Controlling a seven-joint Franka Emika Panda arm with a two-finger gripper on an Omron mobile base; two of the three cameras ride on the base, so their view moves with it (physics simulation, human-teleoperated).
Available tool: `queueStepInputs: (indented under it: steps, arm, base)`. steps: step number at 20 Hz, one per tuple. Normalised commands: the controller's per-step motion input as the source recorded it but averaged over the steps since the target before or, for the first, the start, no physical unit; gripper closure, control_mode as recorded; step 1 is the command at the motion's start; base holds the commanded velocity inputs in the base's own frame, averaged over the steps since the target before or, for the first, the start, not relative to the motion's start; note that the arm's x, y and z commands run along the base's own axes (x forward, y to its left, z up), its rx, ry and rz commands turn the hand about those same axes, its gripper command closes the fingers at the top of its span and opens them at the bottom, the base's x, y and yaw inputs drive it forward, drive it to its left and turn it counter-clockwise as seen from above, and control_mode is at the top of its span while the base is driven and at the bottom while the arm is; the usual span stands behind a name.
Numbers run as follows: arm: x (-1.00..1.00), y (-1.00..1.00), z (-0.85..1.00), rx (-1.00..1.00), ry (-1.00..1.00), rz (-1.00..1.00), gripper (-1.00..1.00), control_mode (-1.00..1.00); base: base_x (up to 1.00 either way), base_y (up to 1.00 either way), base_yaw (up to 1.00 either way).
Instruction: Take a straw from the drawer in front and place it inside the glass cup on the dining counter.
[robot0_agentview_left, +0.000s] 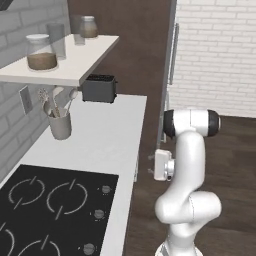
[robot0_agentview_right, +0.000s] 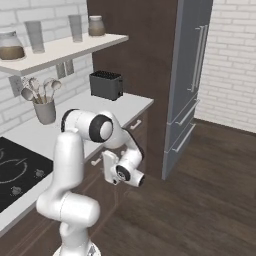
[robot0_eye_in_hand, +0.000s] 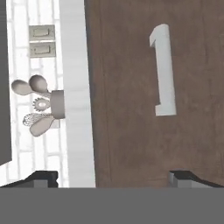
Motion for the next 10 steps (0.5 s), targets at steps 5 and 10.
queueStepInputs:
  steps: [5, 10]
  arm:
    - [0.2, 0.35, -0.1, 0.0, -0.07, 0.0, -1.0, -1.0]
    - [0.21, 0.38, -0.08, 0.0, -0.07, 0.0, -1.0, -1.0]
  base:
    - [0.0, 0.0, 0.0]
    - [0.0, 0.0, 0.0]
